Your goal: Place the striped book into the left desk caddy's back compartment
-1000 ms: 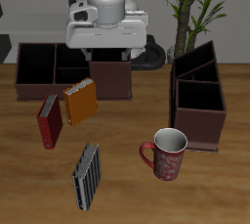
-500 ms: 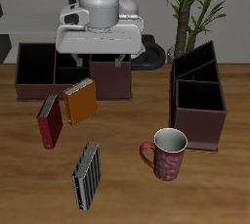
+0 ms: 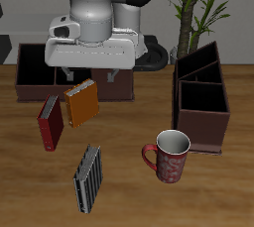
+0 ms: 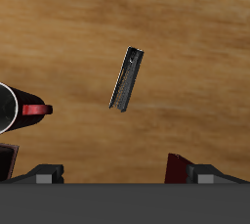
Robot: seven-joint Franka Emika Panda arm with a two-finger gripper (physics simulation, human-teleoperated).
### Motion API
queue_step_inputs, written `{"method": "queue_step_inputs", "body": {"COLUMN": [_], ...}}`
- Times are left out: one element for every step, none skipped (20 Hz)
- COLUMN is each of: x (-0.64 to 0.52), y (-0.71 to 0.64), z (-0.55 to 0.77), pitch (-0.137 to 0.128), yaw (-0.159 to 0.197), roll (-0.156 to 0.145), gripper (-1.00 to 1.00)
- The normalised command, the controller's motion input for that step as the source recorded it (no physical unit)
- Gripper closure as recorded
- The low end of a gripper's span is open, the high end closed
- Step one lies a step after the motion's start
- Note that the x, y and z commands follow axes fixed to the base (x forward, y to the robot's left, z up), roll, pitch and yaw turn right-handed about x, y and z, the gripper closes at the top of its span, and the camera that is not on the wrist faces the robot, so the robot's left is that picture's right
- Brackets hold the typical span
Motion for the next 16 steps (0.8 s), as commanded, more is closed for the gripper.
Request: {"method": "queue_step_inputs", "body": {"x": [0.26,0.24,0.25,0.19,0.22,0.04,0.21,0.28,0.17,0.01,0.20,0.09,0.27,0.21,0.17,0.16], "y": [-0.16,-0.15,-0.15,-0.09,-0.07,-0.02,0.11,0.03,0.12,0.02,0.16,0.05,0.04,-0.06,-0.02,-0.03], "z": [-0.09,-0.06,-0.13,-0.18,-0.10,-0.04,-0.19,-0.22,-0.14,-0.01,-0.22,-0.09,-0.15,-0.07,-0.03,-0.08], "pitch": [-0.024,-0.072,0.028,0.000,-0.076,-0.012,-0.030,0.006,-0.049,0.000,-0.010,0.000,-0.024,-0.029,-0.056,-0.024], "yaw": [0.012,0.048,-0.007,-0.053,0.075,-0.008,-0.066,0.015,-0.007,0.000,0.049,0.016,0.004,-0.002,-0.009,0.018], "roll": [-0.008,-0.009,0.017,-0.034,-0.045,-0.002,0.039,-0.043,0.029,0.000,0.007,-0.004,0.019,0.000,0.011,0.023], "gripper": [-1.00,-1.00,-1.00,-1.00,-1.00,-1.00,-1.00,-1.00,-1.00,-1.00,-1.00,-1.00,-1.00,-1.00,-1.00,-1.00]}}
